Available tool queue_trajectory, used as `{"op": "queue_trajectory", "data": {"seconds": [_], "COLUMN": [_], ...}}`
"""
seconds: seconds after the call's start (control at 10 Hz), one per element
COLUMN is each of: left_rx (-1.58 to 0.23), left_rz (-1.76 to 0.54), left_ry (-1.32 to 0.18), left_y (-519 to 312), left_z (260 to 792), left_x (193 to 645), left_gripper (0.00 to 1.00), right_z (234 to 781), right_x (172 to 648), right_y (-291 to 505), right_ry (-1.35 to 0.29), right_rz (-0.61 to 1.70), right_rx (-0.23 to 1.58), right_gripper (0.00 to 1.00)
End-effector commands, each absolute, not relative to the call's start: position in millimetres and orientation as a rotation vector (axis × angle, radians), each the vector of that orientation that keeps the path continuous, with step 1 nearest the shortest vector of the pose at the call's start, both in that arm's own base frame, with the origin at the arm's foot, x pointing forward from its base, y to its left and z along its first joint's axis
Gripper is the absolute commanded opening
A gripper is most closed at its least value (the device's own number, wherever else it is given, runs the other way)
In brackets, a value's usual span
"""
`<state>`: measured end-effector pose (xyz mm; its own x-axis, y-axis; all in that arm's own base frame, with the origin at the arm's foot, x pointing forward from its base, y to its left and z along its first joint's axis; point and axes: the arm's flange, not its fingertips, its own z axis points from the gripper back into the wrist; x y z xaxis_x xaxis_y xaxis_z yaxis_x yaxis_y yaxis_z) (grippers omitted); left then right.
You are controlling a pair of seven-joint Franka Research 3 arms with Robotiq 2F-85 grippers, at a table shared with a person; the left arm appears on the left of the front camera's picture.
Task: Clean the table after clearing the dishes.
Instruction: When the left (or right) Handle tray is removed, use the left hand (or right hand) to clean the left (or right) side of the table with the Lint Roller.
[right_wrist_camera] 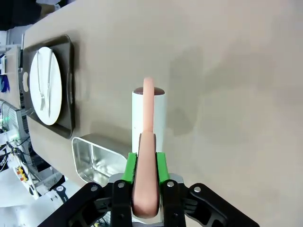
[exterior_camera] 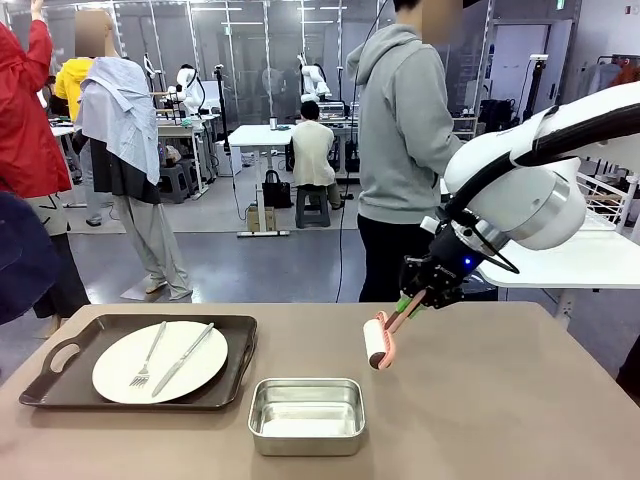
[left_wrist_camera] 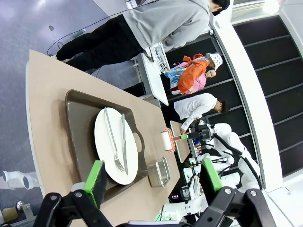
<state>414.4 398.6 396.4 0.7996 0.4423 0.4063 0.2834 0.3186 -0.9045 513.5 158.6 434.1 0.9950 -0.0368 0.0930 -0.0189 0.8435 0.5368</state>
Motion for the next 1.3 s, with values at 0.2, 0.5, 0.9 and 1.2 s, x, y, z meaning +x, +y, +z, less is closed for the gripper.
{"op": "queue_trajectory", "data": {"seconds": [0.2,0.5,0.9,1.2], "left_rx": [-1.260,-1.260,-1.260,-1.260], "left_rz": [0.115,0.115,0.115,0.115], "left_ry": [-0.681,-0.681,-0.681,-0.681], "left_y": [400,400,400,400], "left_z": [398,398,398,398], "left_x": [412,412,412,412], "left_gripper": [1.00,1.00,1.00,1.00], "right_z": [441,415,379,347], "right_x": [503,511,522,512], "right_y": [155,165,165,109], "right_ry": [-0.089,-0.091,-0.105,-0.181], "right_rz": [0.021,0.022,-0.016,-0.021], "right_rx": [0.571,0.581,0.552,0.497], "right_gripper": [0.02,0.21,0.21,0.21]}}
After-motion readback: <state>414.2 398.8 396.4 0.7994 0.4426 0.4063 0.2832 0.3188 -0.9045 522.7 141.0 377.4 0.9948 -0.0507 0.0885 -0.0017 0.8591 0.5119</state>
